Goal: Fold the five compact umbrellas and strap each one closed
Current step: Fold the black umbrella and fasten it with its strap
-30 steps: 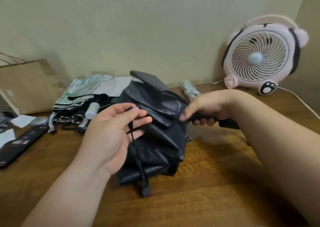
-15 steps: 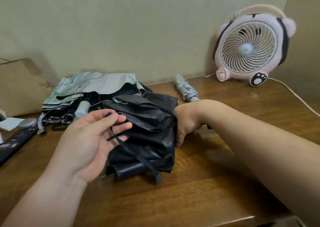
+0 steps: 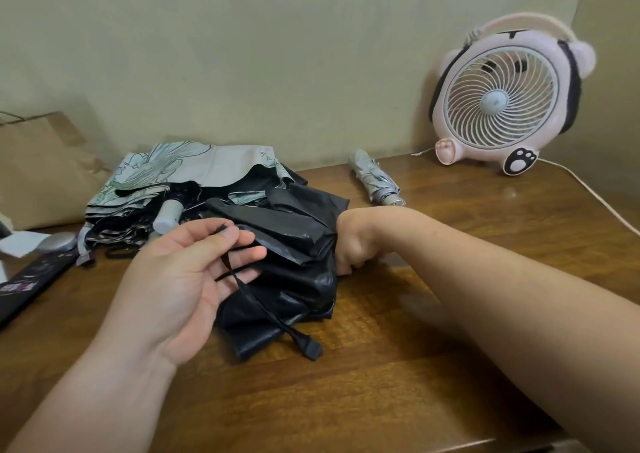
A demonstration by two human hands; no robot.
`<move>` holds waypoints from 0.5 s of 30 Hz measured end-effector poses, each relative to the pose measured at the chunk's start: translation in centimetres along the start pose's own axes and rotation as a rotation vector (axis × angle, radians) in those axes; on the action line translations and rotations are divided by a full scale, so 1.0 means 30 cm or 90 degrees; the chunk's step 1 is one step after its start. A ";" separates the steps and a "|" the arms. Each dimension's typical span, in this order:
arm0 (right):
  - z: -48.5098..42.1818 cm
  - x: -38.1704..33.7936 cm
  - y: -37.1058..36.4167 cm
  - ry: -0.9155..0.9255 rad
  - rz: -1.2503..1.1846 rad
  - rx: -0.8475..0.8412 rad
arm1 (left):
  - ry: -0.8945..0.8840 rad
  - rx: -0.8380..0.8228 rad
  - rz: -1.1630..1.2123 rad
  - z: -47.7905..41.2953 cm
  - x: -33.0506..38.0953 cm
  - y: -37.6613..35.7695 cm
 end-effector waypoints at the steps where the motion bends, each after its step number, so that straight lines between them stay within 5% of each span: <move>1: -0.003 0.001 0.000 -0.008 -0.007 -0.016 | -0.002 0.000 0.003 0.002 0.002 0.002; 15: -0.069 0.056 0.017 -0.063 -0.264 -0.215 | -0.007 -0.015 0.001 -0.009 0.016 -0.013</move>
Point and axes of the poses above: each hand's wrist, its own z-axis away from the middle knuckle, its own y-axis out of the back of the hand, x = y × z, the point moved 4 cm from there along -z, towards the middle knuckle, and after that the axes turned 2 degrees about y, right-handed, at the moved point
